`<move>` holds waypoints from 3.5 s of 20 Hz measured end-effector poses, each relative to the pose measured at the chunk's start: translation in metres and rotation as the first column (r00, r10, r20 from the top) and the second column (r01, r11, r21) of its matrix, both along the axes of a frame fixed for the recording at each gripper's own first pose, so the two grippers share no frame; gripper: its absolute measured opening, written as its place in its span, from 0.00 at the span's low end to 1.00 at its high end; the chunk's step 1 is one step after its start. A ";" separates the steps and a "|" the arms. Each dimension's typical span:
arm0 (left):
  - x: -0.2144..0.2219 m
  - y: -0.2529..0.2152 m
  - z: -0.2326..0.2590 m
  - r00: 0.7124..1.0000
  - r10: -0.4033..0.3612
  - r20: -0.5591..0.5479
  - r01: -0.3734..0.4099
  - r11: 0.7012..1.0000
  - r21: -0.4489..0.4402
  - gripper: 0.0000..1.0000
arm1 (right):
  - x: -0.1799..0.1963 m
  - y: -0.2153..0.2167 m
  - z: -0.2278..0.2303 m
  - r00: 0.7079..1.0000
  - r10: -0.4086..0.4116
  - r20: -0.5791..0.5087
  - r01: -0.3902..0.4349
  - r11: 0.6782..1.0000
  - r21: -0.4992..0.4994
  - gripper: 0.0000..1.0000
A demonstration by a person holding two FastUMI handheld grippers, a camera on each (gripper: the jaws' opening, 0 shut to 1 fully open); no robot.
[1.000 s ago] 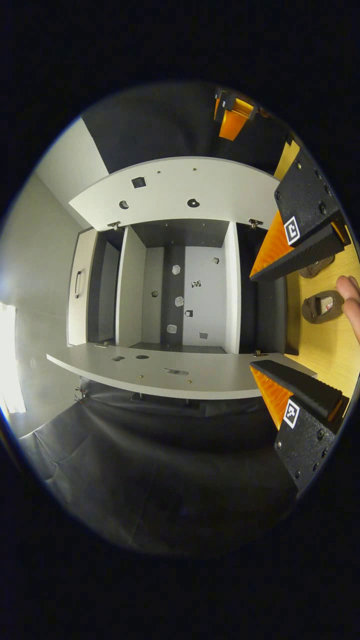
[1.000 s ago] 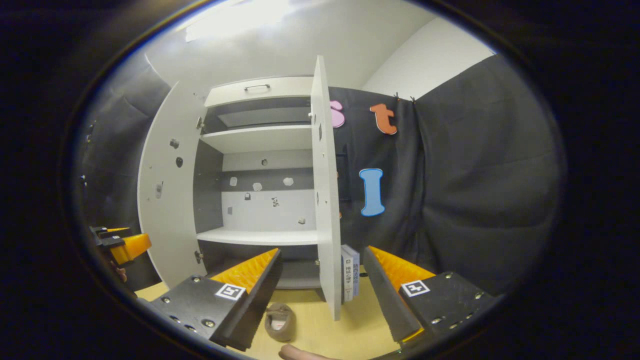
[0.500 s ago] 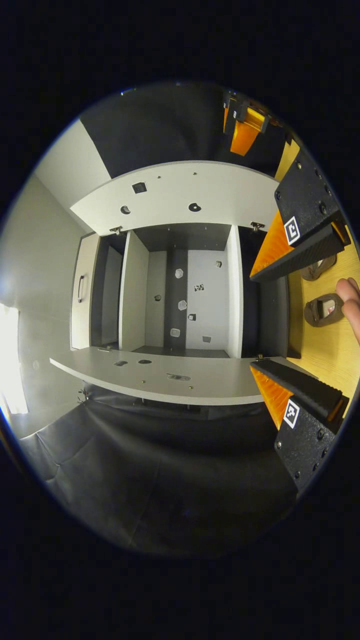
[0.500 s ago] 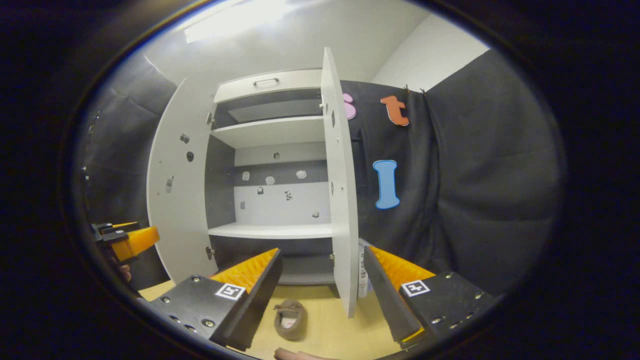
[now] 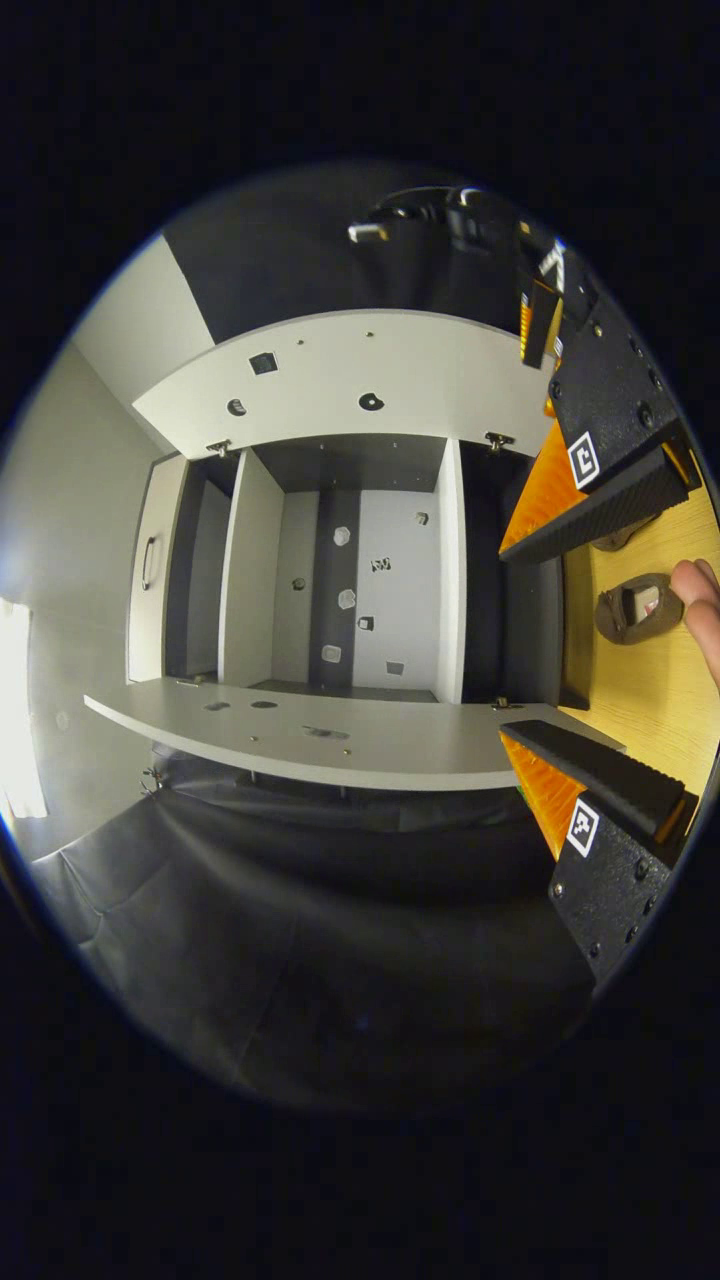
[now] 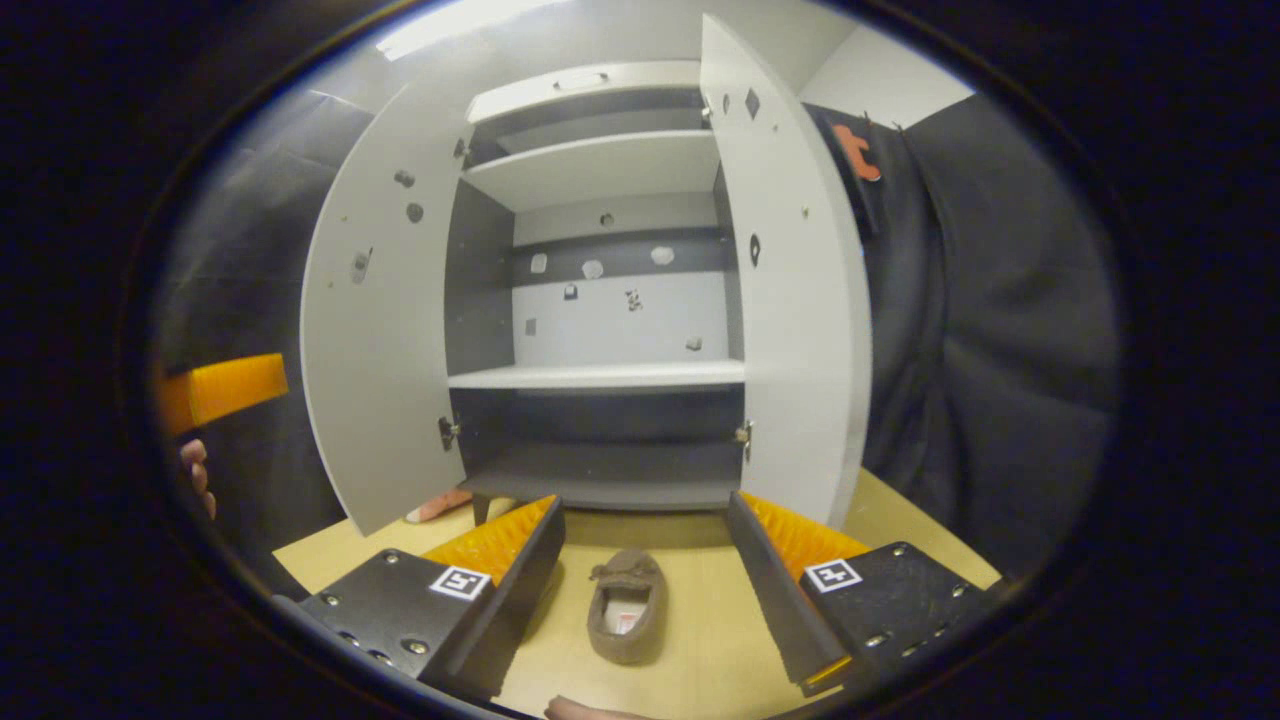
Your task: Grab one shoe with the right hand and put it into the shoe cabinet, grab the other shoe with the left hand and put it into the shoe cabinet; then close the right door with the right hand and the left door with the left hand.
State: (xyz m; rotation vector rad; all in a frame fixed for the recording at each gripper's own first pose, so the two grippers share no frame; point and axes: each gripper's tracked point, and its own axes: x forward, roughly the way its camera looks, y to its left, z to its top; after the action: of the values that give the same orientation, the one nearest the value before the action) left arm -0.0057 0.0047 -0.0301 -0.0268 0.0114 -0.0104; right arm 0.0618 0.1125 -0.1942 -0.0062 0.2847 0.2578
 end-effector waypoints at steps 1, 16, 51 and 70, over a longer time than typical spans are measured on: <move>-0.001 0.003 -0.001 1.000 -0.003 0.008 0.003 1.000 -0.012 0.96 | 0.006 0.011 -0.020 0.999 0.015 -0.035 -0.016 1.000 -0.008 0.98; 0.025 0.014 -0.043 0.998 -0.027 -0.056 0.028 0.999 0.023 0.97 | 0.061 0.061 -0.221 0.925 -0.040 -0.379 0.003 0.995 -0.098 0.75; 0.028 -0.017 -0.096 0.984 -0.106 -0.144 0.111 0.993 0.028 0.97 | 0.034 0.050 0.009 0.994 0.082 0.071 -0.090 0.990 0.113 0.00; 0.065 -0.012 -0.075 0.994 -0.098 -0.054 0.095 0.993 -0.065 0.97 | 0.295 0.111 0.195 0.983 0.122 0.137 -0.115 0.992 -0.057 0.01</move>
State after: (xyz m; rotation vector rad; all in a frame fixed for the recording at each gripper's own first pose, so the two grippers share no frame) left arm 0.0590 -0.0070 -0.1048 -0.0888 0.0698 -0.1066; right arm 0.3571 0.2231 0.0006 -0.0897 0.1506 0.3675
